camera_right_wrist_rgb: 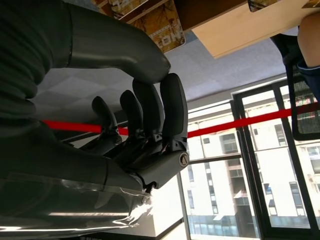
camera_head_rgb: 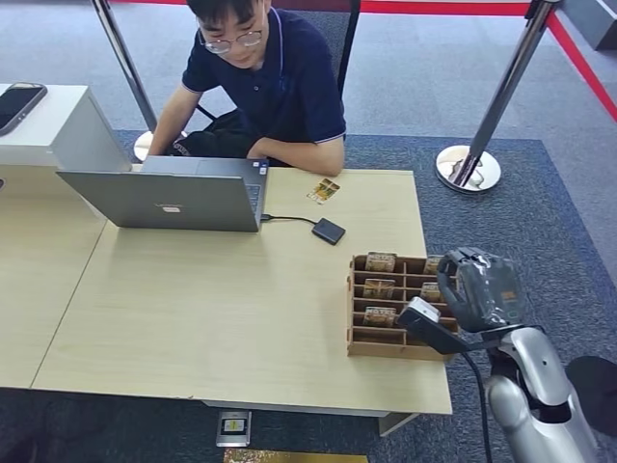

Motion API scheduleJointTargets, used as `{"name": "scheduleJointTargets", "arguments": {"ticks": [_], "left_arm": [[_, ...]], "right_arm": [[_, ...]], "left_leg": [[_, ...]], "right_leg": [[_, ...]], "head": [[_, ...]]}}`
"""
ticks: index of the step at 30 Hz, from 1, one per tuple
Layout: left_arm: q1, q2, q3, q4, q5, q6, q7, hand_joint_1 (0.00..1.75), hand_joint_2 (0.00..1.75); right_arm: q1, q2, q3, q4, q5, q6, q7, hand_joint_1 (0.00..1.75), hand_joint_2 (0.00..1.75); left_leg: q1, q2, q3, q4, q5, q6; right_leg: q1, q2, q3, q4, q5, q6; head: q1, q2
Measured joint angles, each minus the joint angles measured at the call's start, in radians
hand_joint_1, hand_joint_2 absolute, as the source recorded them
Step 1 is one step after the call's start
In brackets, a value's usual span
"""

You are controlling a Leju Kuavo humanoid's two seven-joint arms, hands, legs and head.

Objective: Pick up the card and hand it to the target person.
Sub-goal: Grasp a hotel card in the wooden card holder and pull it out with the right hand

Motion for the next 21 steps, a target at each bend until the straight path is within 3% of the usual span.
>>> {"name": "scheduleJointTargets", "arguments": {"ticks": [3, 7, 21], "left_arm": [[0.000, 0.000, 0.000, 0.000, 0.000, 0.000, -0.001, 0.00, 0.00], [0.000, 0.000, 0.000, 0.000, -0.002, 0.000, -0.001, 0.00, 0.00], [0.000, -0.001, 0.000, 0.000, -0.003, 0.000, -0.001, 0.00, 0.00]], "right_arm": [[-0.011, 0.008, 0.011, 0.017, 0.003, 0.003, 0.004, 1.20, 1.75], [-0.020, 0.020, 0.023, 0.033, 0.009, 0.003, 0.019, 0.93, 1.75], [-0.023, 0.037, 0.039, 0.054, 0.019, 0.003, 0.031, 0.83, 1.75]], "left_leg": [[0.000, 0.000, 0.000, 0.000, 0.000, 0.000], [0.000, 0.000, 0.000, 0.000, 0.000, 0.000], [0.000, 0.000, 0.000, 0.000, 0.000, 0.000]], "right_leg": [[0.000, 0.000, 0.000, 0.000, 0.000, 0.000], [0.000, 0.000, 0.000, 0.000, 0.000, 0.000], [0.000, 0.000, 0.000, 0.000, 0.000, 0.000]], "head": [[0.000, 0.000], [0.000, 0.000], [0.000, 0.000]]}}
